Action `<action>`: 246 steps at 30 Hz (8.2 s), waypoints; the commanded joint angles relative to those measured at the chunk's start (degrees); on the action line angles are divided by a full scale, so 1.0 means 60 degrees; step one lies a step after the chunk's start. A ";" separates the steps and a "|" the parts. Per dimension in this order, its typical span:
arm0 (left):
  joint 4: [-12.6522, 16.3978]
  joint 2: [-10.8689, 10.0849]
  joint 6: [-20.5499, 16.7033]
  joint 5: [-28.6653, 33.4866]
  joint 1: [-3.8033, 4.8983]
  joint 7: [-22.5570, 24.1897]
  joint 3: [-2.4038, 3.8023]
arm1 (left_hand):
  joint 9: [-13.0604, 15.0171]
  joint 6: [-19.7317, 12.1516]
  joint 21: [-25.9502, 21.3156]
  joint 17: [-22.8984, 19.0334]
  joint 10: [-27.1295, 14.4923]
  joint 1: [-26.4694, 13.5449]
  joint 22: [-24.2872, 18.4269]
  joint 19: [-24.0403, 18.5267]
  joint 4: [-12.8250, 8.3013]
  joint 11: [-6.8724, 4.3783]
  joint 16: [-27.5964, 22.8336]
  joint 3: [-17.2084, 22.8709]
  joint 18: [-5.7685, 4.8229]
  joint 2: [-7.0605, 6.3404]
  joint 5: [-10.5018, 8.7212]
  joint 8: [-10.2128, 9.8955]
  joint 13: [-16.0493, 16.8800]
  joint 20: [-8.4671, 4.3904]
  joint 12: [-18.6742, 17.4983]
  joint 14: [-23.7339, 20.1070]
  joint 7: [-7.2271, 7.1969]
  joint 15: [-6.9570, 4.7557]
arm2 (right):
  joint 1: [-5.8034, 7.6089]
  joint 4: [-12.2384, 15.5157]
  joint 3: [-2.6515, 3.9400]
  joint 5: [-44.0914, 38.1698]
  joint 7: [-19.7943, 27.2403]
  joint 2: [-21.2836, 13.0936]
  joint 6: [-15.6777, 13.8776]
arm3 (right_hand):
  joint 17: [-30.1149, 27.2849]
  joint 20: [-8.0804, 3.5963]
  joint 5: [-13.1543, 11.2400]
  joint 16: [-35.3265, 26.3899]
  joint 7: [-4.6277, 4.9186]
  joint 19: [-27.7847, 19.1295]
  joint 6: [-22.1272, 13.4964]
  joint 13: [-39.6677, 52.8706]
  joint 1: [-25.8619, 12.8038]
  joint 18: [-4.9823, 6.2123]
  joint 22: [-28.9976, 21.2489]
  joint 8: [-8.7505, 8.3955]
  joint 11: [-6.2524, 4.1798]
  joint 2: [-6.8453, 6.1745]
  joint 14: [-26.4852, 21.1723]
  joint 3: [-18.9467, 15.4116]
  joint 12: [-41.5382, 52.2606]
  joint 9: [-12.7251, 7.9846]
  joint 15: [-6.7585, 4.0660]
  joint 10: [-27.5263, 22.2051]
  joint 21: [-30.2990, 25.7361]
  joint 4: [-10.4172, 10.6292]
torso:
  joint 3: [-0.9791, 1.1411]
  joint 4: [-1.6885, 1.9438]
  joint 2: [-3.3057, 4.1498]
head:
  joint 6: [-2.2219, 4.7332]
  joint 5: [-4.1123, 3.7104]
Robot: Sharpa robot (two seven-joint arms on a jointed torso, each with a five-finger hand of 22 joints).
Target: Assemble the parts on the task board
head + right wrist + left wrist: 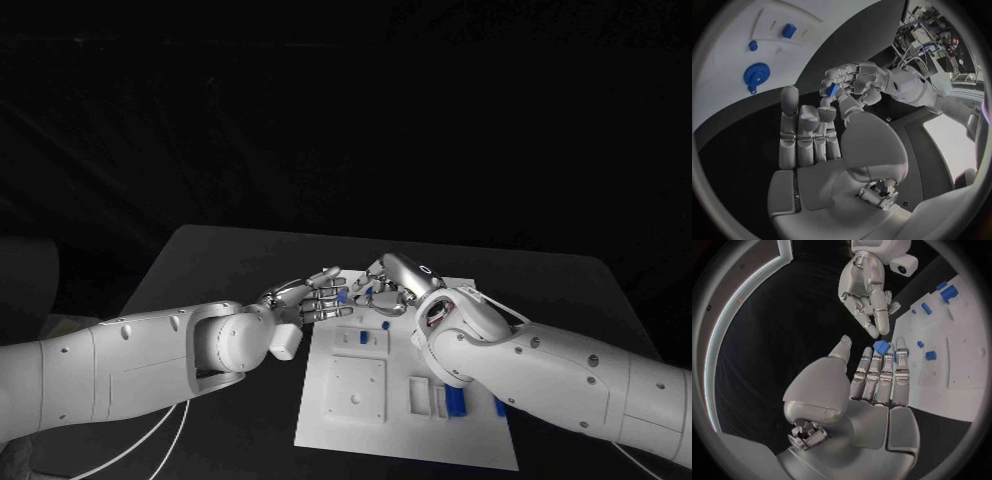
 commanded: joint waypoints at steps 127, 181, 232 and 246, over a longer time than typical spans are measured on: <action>0.0318 0.0102 -0.0405 0.0434 0.0000 0.0412 0.0007 | 0.0012 -0.0118 -0.0020 -0.0015 -0.0156 -0.0434 -0.0013 -0.0192 0.0173 0.0079 -0.0004 -0.0336 0.0104 0.0111 -0.0036 0.0032 -0.0008 0.0051 0.0014 -0.0150 0.0080 0.0118 | -0.0365 -0.0036 -0.0297 -0.3076 -0.1864 0.0670 -0.1028 | 0.0027 -0.0013 -0.0579 0.0377 -0.0035 0.0561 0.0279 0.0105 0.0144 -0.0007 0.2830 0.0030 0.0040 -0.1120 -0.0225 0.0219 0.0024 0.0029 -0.0046 -0.0002 -0.2188 0.1180 | 0.0002 -0.0030 0.0020 | -0.0282 0.0189; 0.0293 0.0100 -0.0351 0.0434 0.0000 0.0365 0.0007 | 0.0011 -0.0099 -0.0016 -0.0016 -0.0135 -0.0396 -0.0013 -0.0144 0.0049 0.0089 -0.0004 -0.0328 0.0038 0.0145 -0.0035 0.0031 -0.0008 -0.0019 0.0013 -0.0123 0.0081 0.0133 | -0.0411 0.0060 -0.0296 -0.3366 -0.1999 0.0573 -0.1300 | 0.0042 -0.0027 -0.1398 0.0281 -0.0063 0.0691 0.0374 0.0152 -0.0312 -0.0045 0.3522 0.0023 0.0024 -0.1284 -0.0230 0.2901 -0.0129 -0.0033 -0.0056 0.0008 -0.2669 0.0054 | 0.0000 -0.0038 0.0012 | -0.0298 0.0201; 0.0349 0.0108 -0.0073 0.0420 0.0000 0.0118 0.0006 | 0.0011 -0.0210 -0.0025 -0.0025 -0.0333 -0.0325 -0.0015 -0.0090 -0.0018 0.0331 -0.0013 -0.0261 -0.0932 0.0115 -0.0033 0.0029 -0.0009 -0.0797 0.0011 -0.0356 0.0258 0.0348 | -0.0410 -0.0158 -0.0319 -0.3046 -0.1456 0.0537 -0.0398 | -0.0224 0.0062 -0.1446 0.0116 0.0110 0.0707 0.0006 -0.0348 0.0246 -0.0018 0.3760 0.0023 0.0163 -0.1165 -0.0578 0.2495 -0.0346 -0.0044 0.0037 -0.0306 -0.3295 -0.0239 | -0.0001 -0.0041 0.0013 | -0.0433 0.0159; 0.0317 0.0074 -0.0061 0.0329 0.0000 0.0125 0.0006 | 0.0012 -0.0208 -0.0022 -0.0024 -0.0448 -0.0338 -0.0016 -0.0085 -0.0025 0.0335 -0.0015 -0.0259 -0.0990 0.0106 -0.0033 0.0030 -0.0013 -0.0834 0.0006 -0.0302 0.0263 0.0337 | -0.0410 -0.0076 -0.0352 -0.3017 -0.1298 0.0485 -0.0334 | -0.0308 0.0109 -0.1406 0.0035 0.0152 0.0721 -0.0160 -0.0419 0.0150 0.0022 0.3817 0.0027 0.0202 -0.1224 -0.0640 0.2052 -0.0388 -0.0034 0.0070 -0.0388 -0.3446 -0.0195 | -0.0003 -0.0038 0.0019 | -0.0465 0.0148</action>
